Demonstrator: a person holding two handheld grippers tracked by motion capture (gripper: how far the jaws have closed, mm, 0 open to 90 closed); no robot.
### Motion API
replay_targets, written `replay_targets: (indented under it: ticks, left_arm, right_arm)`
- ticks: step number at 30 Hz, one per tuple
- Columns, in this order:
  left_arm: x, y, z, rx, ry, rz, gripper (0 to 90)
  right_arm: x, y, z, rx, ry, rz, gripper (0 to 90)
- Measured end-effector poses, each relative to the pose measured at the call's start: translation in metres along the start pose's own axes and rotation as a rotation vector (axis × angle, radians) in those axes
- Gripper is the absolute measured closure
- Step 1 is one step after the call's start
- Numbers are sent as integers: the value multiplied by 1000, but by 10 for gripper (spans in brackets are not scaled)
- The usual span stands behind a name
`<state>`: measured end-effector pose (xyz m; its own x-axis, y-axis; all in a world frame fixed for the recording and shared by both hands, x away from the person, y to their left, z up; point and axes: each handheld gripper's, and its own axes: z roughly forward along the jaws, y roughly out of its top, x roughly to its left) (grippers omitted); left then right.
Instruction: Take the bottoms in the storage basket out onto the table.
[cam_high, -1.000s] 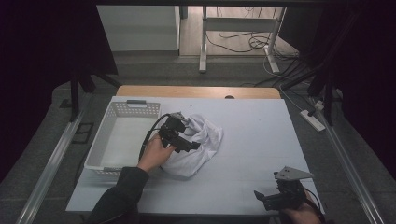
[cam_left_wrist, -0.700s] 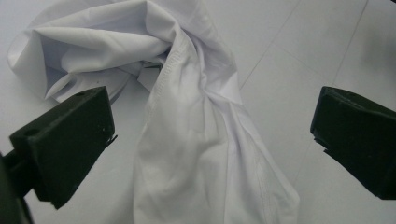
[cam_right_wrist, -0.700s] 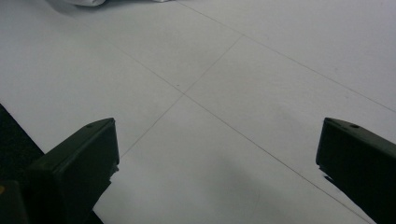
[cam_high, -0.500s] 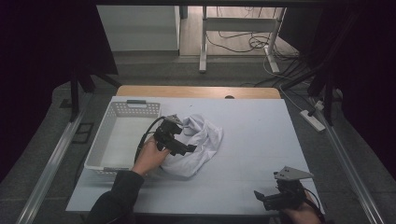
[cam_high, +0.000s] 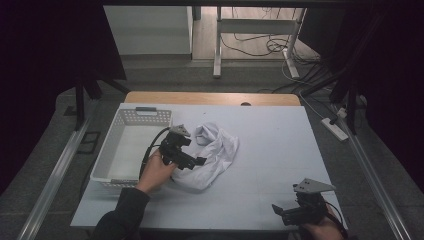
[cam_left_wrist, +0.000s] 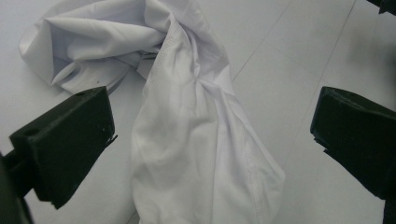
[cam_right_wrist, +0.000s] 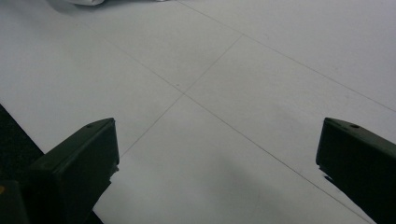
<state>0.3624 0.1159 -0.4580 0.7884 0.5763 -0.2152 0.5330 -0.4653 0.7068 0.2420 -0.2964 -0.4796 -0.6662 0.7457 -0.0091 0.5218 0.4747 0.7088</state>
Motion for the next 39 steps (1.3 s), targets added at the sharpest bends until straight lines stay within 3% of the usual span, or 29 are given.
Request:
replay_targets:
  ticks: [21, 39]
  left_arm:
    - [2, -14, -13, -15, 5, -33, 6]
    - [-1, -24, -23, -27, 24, -31, 10]
  right_arm:
    - [0, 0, -1, -11, 2, -5, 0]
    - [0, 0, -2, -13, 5, -1, 0]
